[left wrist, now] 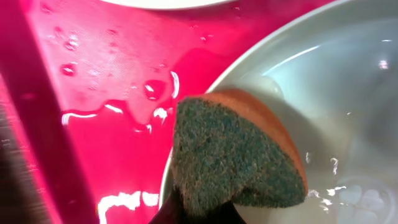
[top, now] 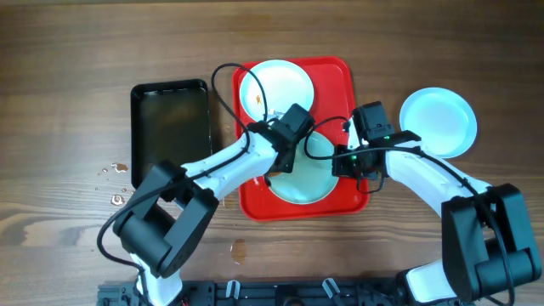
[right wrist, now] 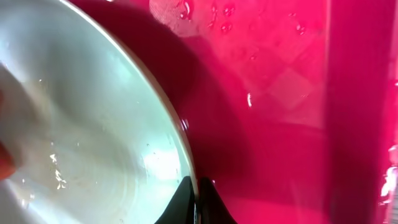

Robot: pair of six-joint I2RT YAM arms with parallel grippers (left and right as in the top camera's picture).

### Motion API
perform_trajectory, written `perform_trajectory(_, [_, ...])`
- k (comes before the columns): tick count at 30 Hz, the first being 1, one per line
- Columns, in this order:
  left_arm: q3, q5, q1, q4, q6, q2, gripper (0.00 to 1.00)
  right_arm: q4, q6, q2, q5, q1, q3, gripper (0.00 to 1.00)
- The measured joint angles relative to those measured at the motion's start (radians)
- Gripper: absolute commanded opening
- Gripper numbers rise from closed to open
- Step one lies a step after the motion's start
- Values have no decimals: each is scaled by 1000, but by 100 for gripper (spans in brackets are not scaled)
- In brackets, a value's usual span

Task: Clean dirty plates on tray and stack at the side
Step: 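Pick up the sponge with the left gripper and scrub the plate, then return the sponge to the black tray with the left gripper, then lift the plate with the right gripper and stack it on the side plate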

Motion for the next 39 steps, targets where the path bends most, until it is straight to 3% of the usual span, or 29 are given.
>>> perform_trajectory(11, [121, -130, 98, -193, -2, -24, 4, -5, 19, 1, -6, -4, 0, 4])
perform_trajectory(19, [121, -110, 331, -265, 5, -172, 4, 0, -17, 1, -5, -4, 0, 4])
perform_trajectory(24, [120, 31, 541, -259, 57, -190, 4, 1, -71, -2, 19, -6, 5, 4])
perform_trajectory(31, [21, 203, 740, -193, 111, -188, 4, -114, -109, -156, 307, 82, 43, 4])
perform_trajectory(39, [-19, 273, 742, -153, 159, -183, 17, -105, -184, -447, 792, 384, 77, 4])
